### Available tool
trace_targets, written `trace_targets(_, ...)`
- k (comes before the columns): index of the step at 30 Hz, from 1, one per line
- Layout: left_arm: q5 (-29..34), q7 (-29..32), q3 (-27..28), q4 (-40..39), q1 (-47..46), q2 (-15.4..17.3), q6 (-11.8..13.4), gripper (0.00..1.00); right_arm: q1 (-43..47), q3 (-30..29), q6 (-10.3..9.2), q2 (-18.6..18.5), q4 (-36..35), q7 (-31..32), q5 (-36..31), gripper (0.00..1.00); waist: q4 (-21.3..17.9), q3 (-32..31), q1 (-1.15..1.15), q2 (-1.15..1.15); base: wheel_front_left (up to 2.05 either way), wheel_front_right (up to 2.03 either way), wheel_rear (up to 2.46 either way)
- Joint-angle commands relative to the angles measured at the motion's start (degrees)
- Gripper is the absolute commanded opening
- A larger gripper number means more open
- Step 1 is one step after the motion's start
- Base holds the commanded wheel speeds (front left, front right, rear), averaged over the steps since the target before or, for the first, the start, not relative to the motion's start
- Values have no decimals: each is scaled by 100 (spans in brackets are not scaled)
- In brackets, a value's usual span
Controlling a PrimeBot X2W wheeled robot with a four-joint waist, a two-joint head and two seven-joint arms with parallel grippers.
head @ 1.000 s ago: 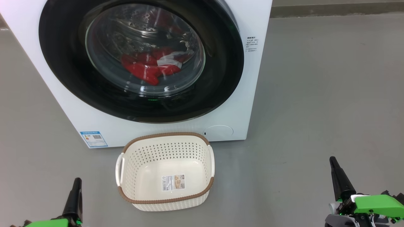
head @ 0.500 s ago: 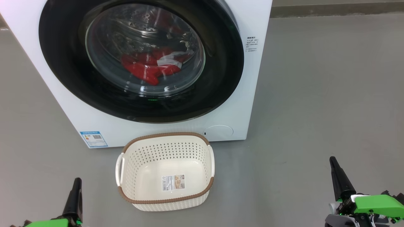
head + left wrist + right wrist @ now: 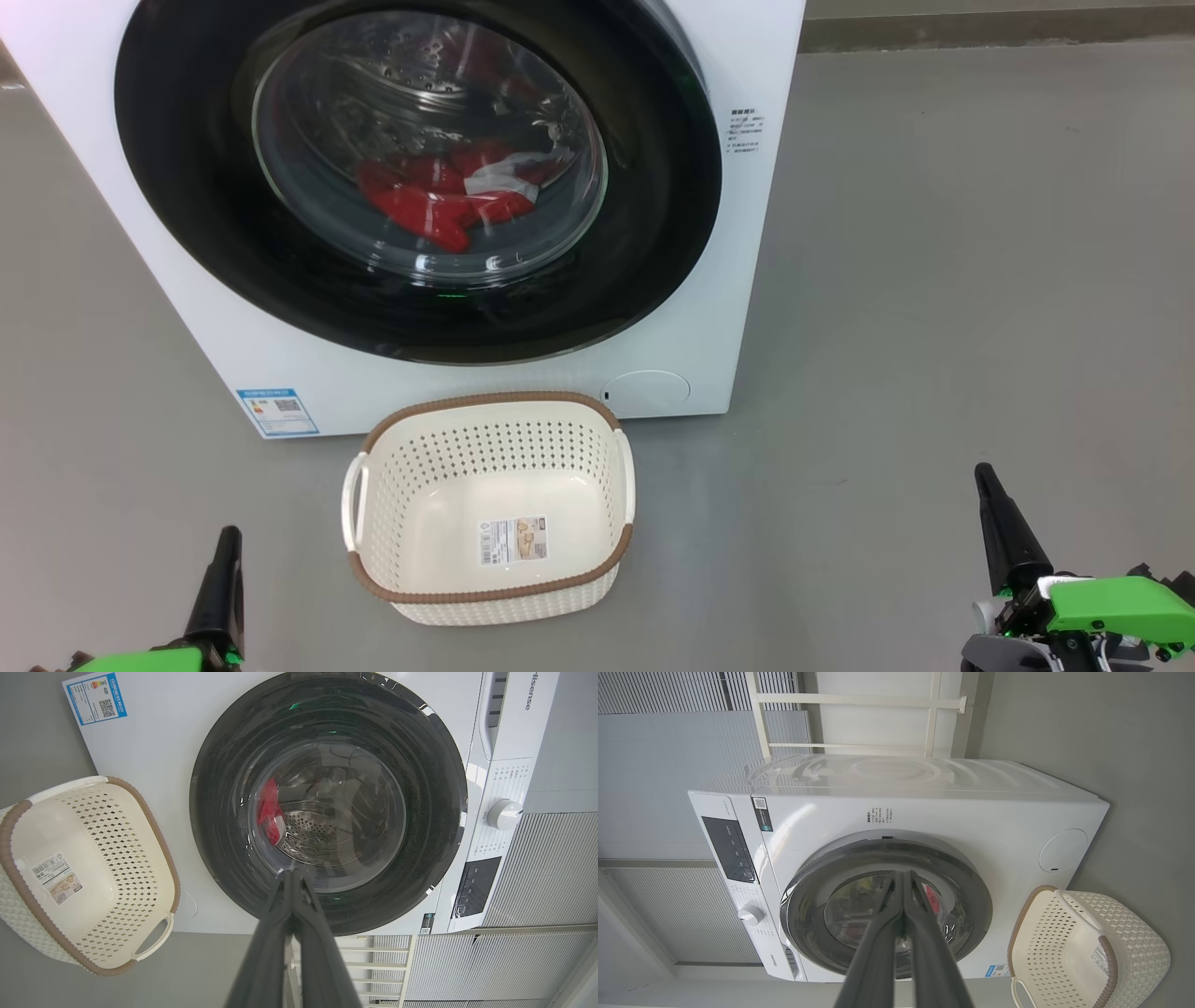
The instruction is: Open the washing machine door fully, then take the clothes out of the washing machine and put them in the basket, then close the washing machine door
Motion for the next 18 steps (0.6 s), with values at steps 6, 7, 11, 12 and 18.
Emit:
trace_targets(6,2,15,180,-115,-221,89,-66,0,-63,133,9,-17,-175,42,26,0,0,0,0,0,0,0,0)
trace_targets(7,2,15,180,-115,-221,89,-66,0,-63,133,9,-17,-175,42,26,0,0,0,0,0,0,0,0)
trace_targets(11,2,15,180,-115,-221,89,-66,0,-63,133,9,-17,-175,42,26,0,0,0,0,0,0,0,0)
trace_targets(12,2,15,180,-115,-221,89,-66,0,-63,133,9,-17,-175,42,26,0,0,0,0,0,0,0,0)
trace_targets(18,2,15,180,-115,-221,89,-66,0,-63,133,9,-17,-175,42,26,0,0,0,0,0,0,0,0)
